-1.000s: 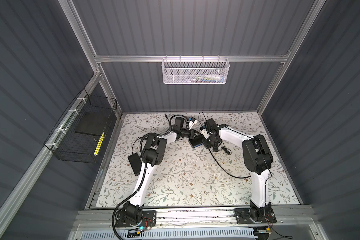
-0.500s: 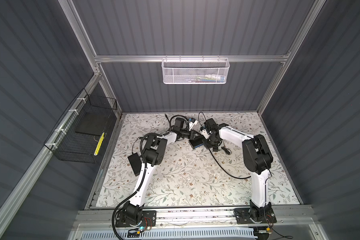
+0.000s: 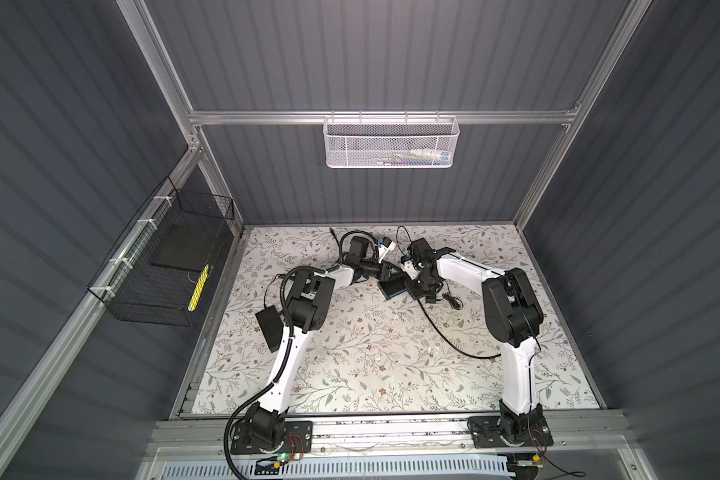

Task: Insert the plug into the switch port

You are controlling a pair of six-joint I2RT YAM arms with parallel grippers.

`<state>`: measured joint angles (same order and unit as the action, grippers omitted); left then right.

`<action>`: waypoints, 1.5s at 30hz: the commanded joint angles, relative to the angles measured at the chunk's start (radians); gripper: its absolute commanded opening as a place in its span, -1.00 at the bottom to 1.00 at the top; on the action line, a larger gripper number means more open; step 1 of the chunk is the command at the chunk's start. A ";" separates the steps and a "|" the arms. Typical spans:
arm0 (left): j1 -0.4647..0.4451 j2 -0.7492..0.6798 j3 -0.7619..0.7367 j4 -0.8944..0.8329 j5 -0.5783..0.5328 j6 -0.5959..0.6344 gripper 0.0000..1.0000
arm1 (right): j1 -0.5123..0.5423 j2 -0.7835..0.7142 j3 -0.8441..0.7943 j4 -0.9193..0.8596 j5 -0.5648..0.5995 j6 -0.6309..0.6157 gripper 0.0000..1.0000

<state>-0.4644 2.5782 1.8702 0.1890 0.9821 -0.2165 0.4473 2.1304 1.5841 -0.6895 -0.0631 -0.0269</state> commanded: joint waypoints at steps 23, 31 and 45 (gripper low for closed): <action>-0.133 -0.021 -0.065 -0.215 0.135 0.111 -0.34 | 0.000 0.038 0.130 0.160 -0.009 -0.018 -1.00; -0.143 -0.023 -0.078 -0.216 0.140 0.115 -0.37 | -0.003 0.044 0.159 0.152 -0.002 -0.028 -1.00; -0.156 -0.022 -0.087 -0.221 0.150 0.120 -0.42 | -0.004 0.048 0.180 0.186 0.004 -0.012 -1.00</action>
<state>-0.4866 2.5477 1.8378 0.1360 0.9504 -0.1074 0.4458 2.1689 1.6745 -0.8402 -0.0624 -0.0452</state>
